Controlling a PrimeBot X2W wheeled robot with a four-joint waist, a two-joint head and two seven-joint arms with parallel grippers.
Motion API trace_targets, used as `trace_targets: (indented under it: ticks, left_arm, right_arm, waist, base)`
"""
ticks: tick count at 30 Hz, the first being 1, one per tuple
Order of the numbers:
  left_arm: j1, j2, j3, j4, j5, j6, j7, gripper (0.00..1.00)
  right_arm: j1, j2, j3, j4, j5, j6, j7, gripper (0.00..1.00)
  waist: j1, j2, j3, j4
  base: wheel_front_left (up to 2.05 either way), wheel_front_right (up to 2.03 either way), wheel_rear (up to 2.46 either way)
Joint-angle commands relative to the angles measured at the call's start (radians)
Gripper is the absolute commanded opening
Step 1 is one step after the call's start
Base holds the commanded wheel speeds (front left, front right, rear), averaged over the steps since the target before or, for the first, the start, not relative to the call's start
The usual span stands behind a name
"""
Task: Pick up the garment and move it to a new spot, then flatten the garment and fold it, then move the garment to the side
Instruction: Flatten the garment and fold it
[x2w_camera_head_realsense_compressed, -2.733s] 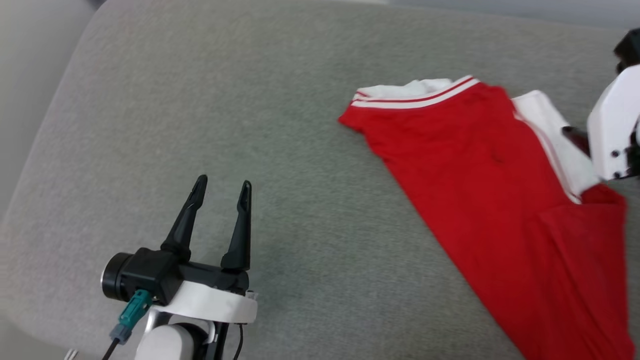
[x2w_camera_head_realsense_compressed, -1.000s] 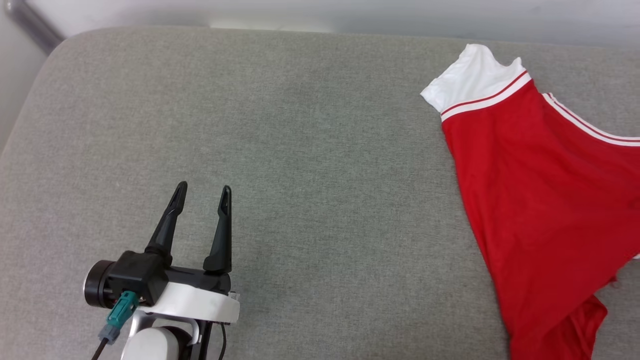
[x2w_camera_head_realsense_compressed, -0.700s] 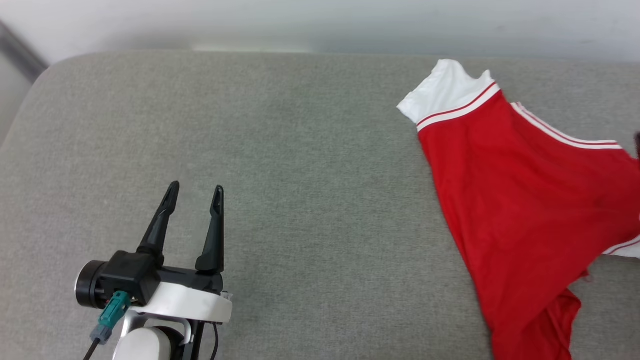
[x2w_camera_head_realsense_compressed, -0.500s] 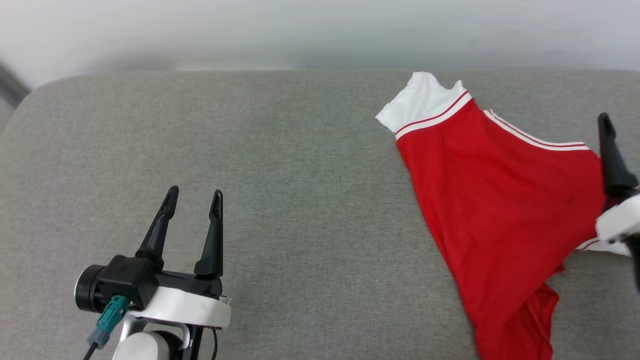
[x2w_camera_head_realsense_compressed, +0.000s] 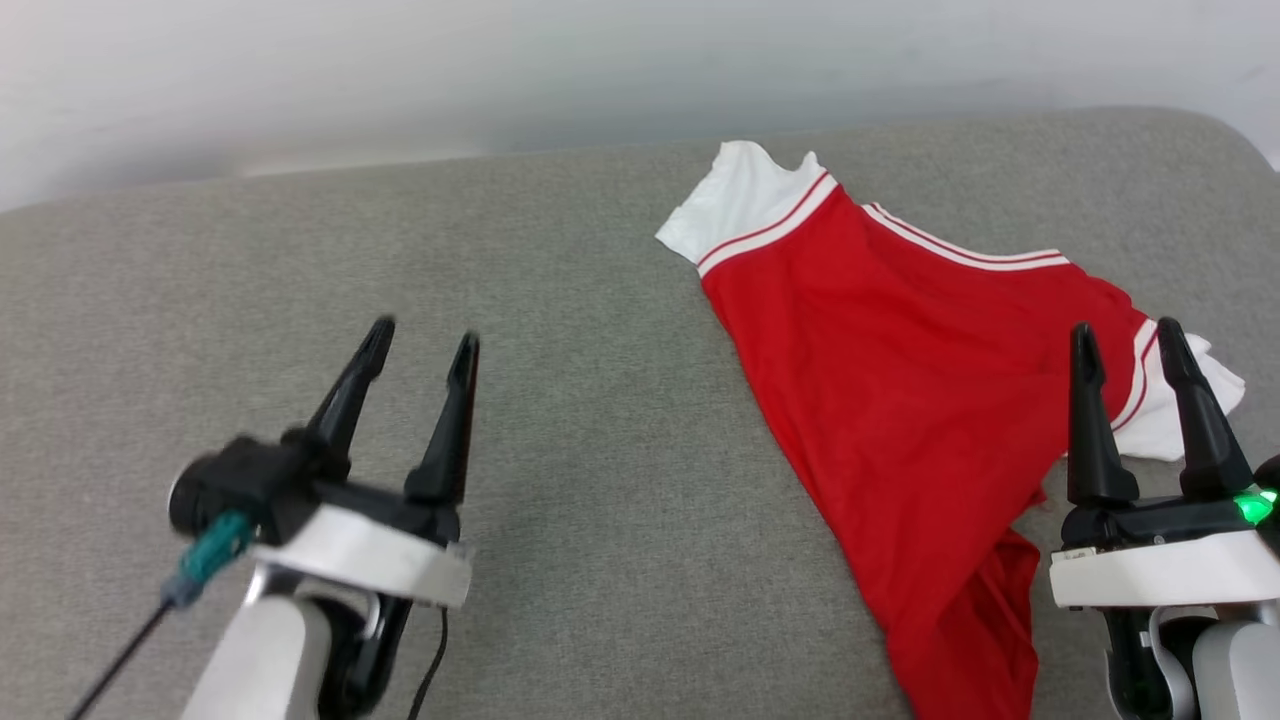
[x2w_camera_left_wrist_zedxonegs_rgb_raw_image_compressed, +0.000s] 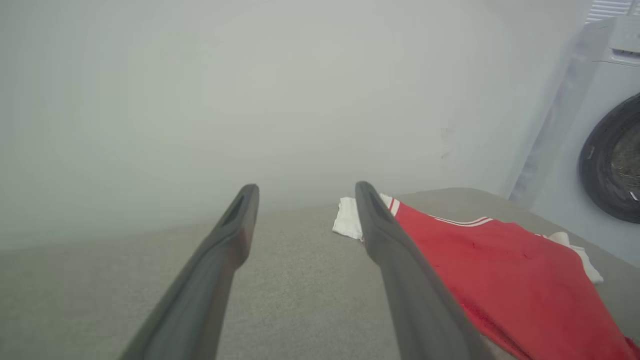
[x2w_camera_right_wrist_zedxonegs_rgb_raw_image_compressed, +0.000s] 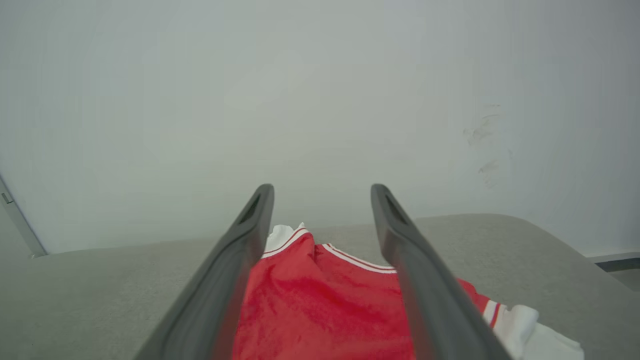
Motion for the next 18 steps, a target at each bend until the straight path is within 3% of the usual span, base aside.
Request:
trace_targets:
  ticks: [1, 5, 11, 18]
  left_arm:
    - [-0.038, 0.012, -0.017, -0.004, -0.02, -0.001, 0.015, 1.0]
    - [-0.236, 0.105, -0.137, -0.005, -0.121, -0.001, 0.163, 1.0]
    - [-0.634, 0.234, -0.328, 0.117, -0.314, -0.001, 0.477, 1.0]
    - [-0.985, 0.27, -0.467, 0.356, -0.489, -0.001, 0.791, 1.0]
  right_arm:
    - [0.005, 0.006, -0.002, -0.01, -0.006, 0.0, -0.005, 1.0]
    - [-0.021, 0.012, -0.007, -0.031, -0.017, 0.0, 0.002, 1.0]
    - [-0.064, 0.019, 0.017, -0.068, -0.033, 0.0, 0.022, 1.0]
    - [-0.102, 0.039, 0.057, -0.096, -0.038, 0.0, 0.016, 1.0]
  waist:
    - [0.0001, -0.0001, 0.019, -0.018]
    - [0.0001, -0.0001, 0.077, -0.05]
    - [0.0001, -0.0001, 0.2, -0.113]
    - [0.0001, -0.0001, 0.322, -0.195]
  base:
    - [0.0, 0.0, 0.0]
    - [0.0, 0.0, 0.0]
    - [0.0, 0.0, 0.0]
    - [0.0, 0.0, 0.0]
